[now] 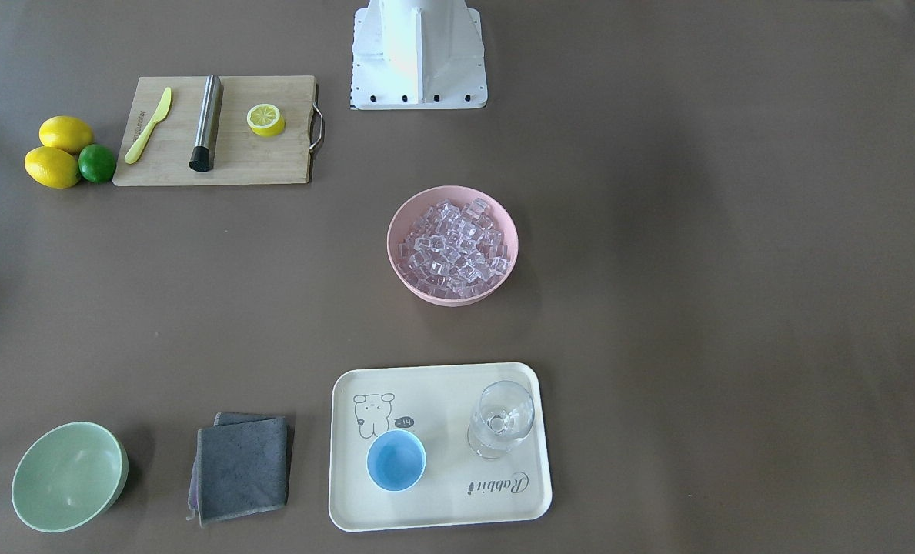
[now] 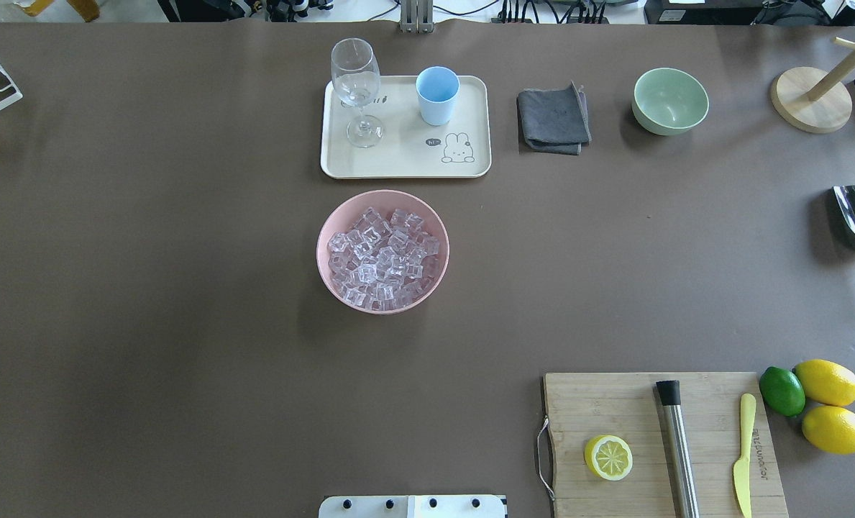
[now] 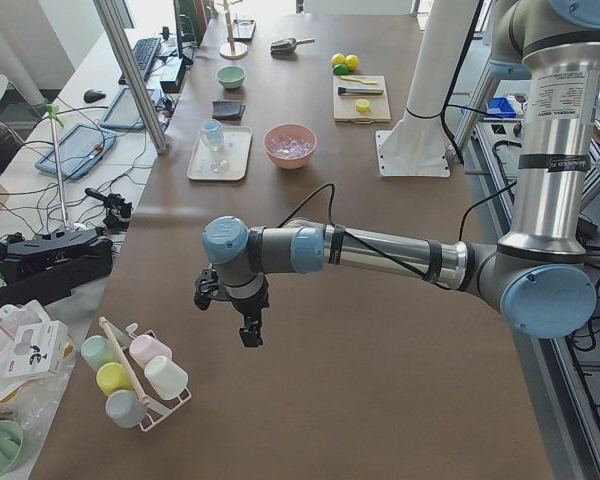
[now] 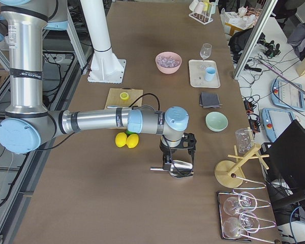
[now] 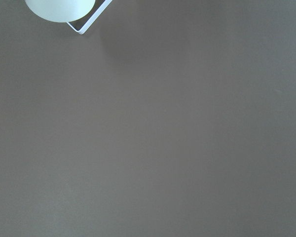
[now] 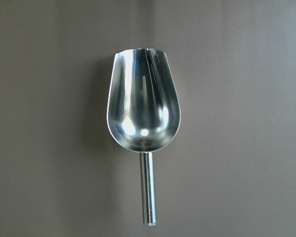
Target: Put ice in cup with scoop
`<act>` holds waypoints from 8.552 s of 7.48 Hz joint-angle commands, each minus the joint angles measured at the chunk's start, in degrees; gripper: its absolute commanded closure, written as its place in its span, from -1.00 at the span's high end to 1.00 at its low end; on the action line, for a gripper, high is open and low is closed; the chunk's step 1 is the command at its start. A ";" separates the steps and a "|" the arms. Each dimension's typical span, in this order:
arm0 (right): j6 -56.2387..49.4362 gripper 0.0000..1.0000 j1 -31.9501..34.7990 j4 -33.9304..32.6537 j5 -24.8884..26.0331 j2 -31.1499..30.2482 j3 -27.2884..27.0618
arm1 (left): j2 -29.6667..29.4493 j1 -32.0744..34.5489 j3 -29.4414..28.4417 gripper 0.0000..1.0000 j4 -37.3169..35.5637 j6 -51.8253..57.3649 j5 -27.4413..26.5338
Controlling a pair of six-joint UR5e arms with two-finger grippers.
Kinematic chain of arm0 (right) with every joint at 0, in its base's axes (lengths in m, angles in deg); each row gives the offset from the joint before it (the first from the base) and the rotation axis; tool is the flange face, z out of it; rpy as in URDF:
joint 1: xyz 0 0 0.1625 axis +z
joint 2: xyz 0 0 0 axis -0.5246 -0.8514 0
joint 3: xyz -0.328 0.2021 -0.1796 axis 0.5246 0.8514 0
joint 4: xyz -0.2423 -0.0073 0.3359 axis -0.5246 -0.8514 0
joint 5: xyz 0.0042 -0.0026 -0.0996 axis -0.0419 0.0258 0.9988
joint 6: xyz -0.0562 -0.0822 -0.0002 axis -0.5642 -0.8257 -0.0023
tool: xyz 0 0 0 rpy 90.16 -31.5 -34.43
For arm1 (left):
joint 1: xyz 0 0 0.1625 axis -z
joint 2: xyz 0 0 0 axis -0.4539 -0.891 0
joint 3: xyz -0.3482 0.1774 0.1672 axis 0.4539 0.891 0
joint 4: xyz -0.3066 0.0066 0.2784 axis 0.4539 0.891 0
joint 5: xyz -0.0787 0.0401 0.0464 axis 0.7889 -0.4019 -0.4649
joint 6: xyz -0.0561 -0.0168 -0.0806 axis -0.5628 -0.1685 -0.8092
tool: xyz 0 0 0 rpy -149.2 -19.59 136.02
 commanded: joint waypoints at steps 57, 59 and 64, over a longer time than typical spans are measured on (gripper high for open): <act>-29.68 -1.00 -42.53 -29.35 28.83 37.06 -21.10 | -23.55 -52.08 -9.90 0.98 58.79 2.15 -14.12; -29.67 -1.00 -43.24 -33.10 28.74 43.81 -16.70 | -23.55 -52.08 -9.90 0.98 58.79 2.15 -14.03; -29.85 -1.00 -47.80 -45.94 33.91 56.48 -7.29 | -23.55 -52.08 -9.90 0.98 58.79 2.15 -14.12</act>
